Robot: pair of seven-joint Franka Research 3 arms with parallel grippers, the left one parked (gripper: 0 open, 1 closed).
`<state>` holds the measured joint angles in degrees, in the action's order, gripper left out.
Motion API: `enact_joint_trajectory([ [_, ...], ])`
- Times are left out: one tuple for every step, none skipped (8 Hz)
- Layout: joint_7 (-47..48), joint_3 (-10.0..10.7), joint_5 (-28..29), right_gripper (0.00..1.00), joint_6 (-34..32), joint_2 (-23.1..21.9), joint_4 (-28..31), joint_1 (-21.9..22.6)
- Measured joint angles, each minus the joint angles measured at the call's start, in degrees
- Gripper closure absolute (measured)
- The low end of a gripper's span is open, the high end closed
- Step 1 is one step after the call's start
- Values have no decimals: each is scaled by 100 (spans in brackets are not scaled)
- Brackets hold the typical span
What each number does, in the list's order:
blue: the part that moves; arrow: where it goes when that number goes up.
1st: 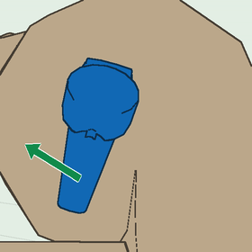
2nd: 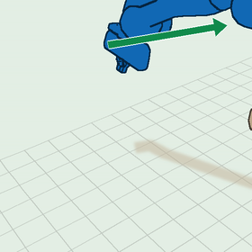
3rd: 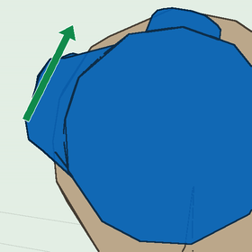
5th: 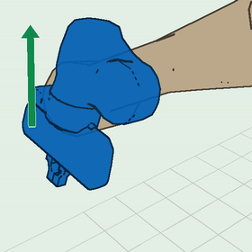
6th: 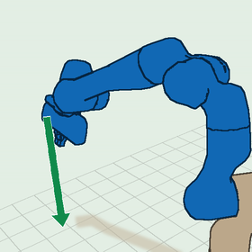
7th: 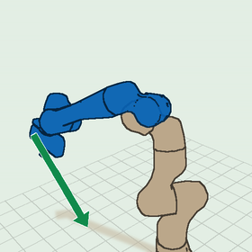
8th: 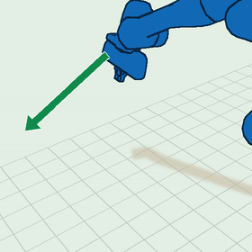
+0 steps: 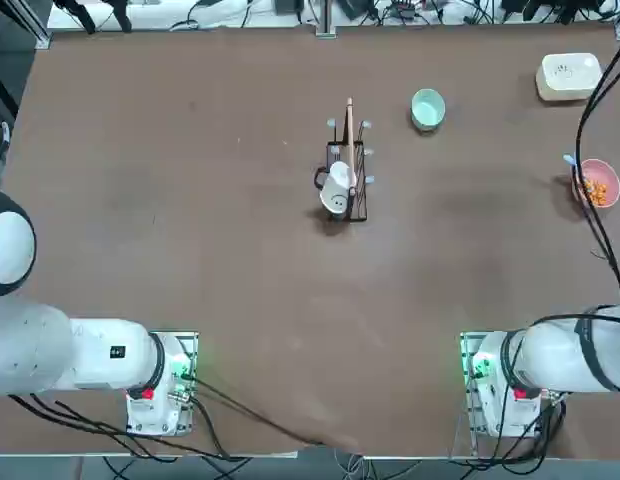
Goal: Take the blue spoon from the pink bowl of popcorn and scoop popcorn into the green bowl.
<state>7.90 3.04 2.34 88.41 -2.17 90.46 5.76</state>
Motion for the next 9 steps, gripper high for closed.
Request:
enact_joint_trajectory([
  [-6,-5,-14,0,-7,0,0,5],
  [-13,-15,-20,0,-64,0,0,15],
  [-21,-28,-25,0,-181,0,0,22],
  [-25,-31,-33,0,-448,11,9,24],
  [-24,-32,-156,0,-948,71,43,24],
  [-18,-30,-426,0,-1394,241,98,23],
  [1,-21,-781,0,-1518,558,163,15],
  [21,-7,-1255,0,-1526,970,198,-6],
  [168,2,-1953,0,-1528,1441,223,-28],
])
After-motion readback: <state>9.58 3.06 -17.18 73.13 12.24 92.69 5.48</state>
